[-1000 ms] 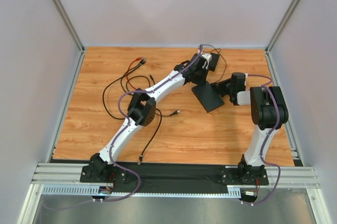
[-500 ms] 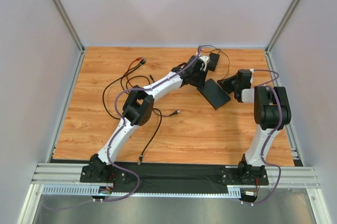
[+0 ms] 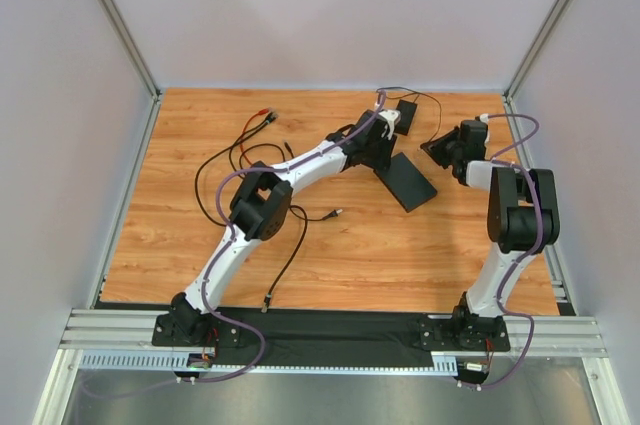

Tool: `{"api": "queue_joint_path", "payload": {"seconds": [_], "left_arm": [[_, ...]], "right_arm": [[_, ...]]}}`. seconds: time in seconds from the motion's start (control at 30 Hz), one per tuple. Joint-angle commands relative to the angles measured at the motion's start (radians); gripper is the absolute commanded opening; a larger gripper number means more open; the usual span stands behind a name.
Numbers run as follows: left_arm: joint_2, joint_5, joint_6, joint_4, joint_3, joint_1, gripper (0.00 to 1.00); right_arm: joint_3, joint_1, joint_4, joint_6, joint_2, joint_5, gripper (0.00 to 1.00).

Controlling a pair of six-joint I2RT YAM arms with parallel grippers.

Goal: Pull the plug from the switch port

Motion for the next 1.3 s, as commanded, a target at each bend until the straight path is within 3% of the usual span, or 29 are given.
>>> {"api": "queue_joint_path", "payload": {"seconds": [0.0,0.2,0.4,0.77,1.0,1.17,1.27], "left_arm": [[-0.117,-0.028,0.041,0.065,-0.101,-0.014,0.42],[-0.306,-0.066,0.06,0.285,-0.379,0.029,0.47],[-0.416,-0.066,0.01,0.362,-0.54,0.122,0.47],[-0.496,-0.023,-0.082,0.45,-0.715,0.282,0.47],[-0.527,-0.006,-0.089,0.481,-0.755,0.297,0.47],[-0.534,-0.002,-0.091,0.493,-0.771,0.3,0.47],[-0.545,0.006,-0.094,0.507,-0.784,0.305,0.47]], "right_arm": [[0.031,-0.009,-0.077,-0.102,-0.095,0.047,0.0],[0.049,-0.003,-0.12,-0.126,-0.154,0.025,0.0],[0.164,0.087,-0.204,-0.134,-0.091,-0.054,0.0],[0.296,0.33,-0.219,-0.08,0.054,-0.103,0.02],[0.325,0.405,-0.192,-0.025,0.15,-0.127,0.05],[0.414,0.416,-0.336,-0.11,0.179,-0.112,0.16],[0.448,0.416,-0.438,-0.198,0.145,-0.029,0.42]]}}
